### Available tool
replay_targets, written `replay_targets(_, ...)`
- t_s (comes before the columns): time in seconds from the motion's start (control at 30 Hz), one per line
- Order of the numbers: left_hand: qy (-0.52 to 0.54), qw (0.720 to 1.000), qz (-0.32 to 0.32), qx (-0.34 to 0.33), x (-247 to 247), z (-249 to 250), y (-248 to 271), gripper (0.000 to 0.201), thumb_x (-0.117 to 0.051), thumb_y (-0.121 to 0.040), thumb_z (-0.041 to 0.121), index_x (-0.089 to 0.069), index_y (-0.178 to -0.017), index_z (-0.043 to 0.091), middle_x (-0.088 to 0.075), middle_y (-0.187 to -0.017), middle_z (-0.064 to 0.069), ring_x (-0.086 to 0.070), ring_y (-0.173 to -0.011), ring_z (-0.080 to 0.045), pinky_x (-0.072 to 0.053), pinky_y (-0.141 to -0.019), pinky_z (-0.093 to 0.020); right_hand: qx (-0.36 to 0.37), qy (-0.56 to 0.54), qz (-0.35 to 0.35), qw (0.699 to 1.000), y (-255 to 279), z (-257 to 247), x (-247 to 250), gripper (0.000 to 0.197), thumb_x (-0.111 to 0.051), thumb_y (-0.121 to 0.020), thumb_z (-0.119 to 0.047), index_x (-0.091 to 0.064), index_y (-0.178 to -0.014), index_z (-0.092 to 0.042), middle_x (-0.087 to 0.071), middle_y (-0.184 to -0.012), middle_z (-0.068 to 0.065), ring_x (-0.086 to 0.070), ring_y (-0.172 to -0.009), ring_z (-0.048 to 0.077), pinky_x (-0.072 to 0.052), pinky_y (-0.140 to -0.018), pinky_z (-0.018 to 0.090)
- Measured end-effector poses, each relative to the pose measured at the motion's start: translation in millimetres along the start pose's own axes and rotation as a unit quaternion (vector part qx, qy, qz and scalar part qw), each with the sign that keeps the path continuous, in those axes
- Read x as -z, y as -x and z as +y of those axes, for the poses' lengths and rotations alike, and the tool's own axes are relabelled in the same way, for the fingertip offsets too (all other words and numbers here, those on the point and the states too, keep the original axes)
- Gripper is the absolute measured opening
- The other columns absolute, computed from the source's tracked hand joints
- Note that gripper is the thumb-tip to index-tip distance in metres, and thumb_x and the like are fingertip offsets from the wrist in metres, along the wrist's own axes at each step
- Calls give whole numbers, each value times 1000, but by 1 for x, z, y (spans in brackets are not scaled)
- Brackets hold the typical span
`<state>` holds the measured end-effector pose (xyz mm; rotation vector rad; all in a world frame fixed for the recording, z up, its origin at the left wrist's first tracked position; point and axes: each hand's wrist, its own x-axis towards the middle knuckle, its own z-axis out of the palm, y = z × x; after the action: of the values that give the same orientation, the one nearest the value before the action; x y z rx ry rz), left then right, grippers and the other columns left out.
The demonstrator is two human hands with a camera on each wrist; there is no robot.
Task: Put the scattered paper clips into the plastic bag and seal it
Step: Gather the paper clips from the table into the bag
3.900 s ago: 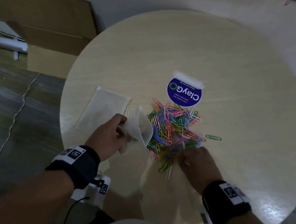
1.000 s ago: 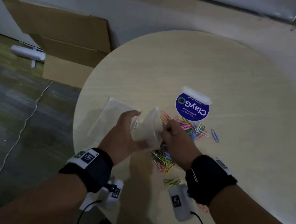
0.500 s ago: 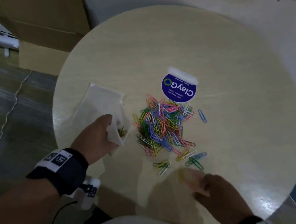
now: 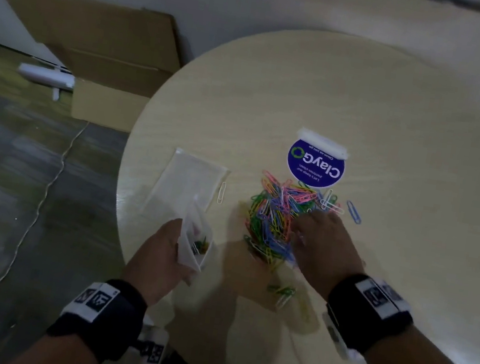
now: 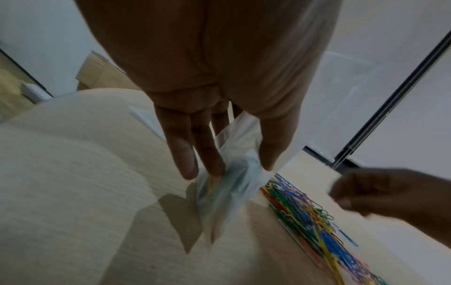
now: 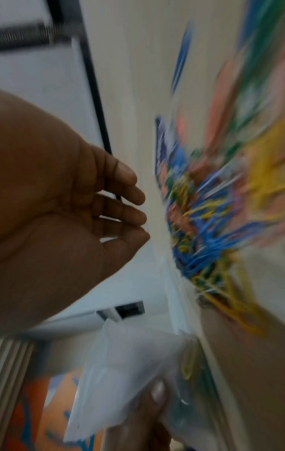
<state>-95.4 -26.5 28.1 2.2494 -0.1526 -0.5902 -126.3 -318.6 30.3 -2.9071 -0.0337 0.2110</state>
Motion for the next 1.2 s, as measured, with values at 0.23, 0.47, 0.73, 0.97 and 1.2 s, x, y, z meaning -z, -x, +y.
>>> replay_targets(0.23,-1,1000,30,7,7,-4,-11,42,-81,-77,24,-55,-109,29,-61,-108,4,-61,-93,-11,-46,-67,-15,167,36,-105,980,-102,-66,-27,51,-42,-88,-16,-47,-139,-10,-49,-143,9,-43,-124,34,-38,-104,47)
replay_targets(0.47,27,1000,14,-8,12,10,-27,39,-83,-73,25,-58,-103,20,-63,-104,-2,-66,-86,-16,-57,-73,-38,158,77,-108,978,-93,-49,-40,46,-42,-89,-23,-53,-132,-12,-51,-141,6,-47,-117,34,-41,-100,47)
replay_targets(0.73,-49,998,-19,-35,-5,22,-46,43,-81,-75,28,-52,-105,17,-51,-110,-4,-65,-83,-26,-56,-72,-43,-106,-45,76,990,-59,17,-2,37,-49,-88,-37,-60,-113,-13,-62,-114,13,-53,-101,36,-44,-88,42)
replay_targets(0.97,-108,993,-32,-39,-16,38,-51,47,-75,-82,26,-48,-119,14,-44,-117,-4,-60,-89,-28,-44,-71,-33,-248,-22,-55,967,-47,18,-20,67,-51,-81,-66,-52,-126,-17,-48,-118,16,-45,-107,39,-39,-95,46)
replay_targets(1.2,-114,992,-39,-45,-19,44,-50,48,-75,-83,26,-48,-120,13,-45,-117,-5,-62,-90,-30,-50,-75,-40,-225,-83,-17,971,-30,21,-16,69,-60,-82,-47,-39,-143,-19,-46,-137,12,-40,-123,37,-34,-103,47)
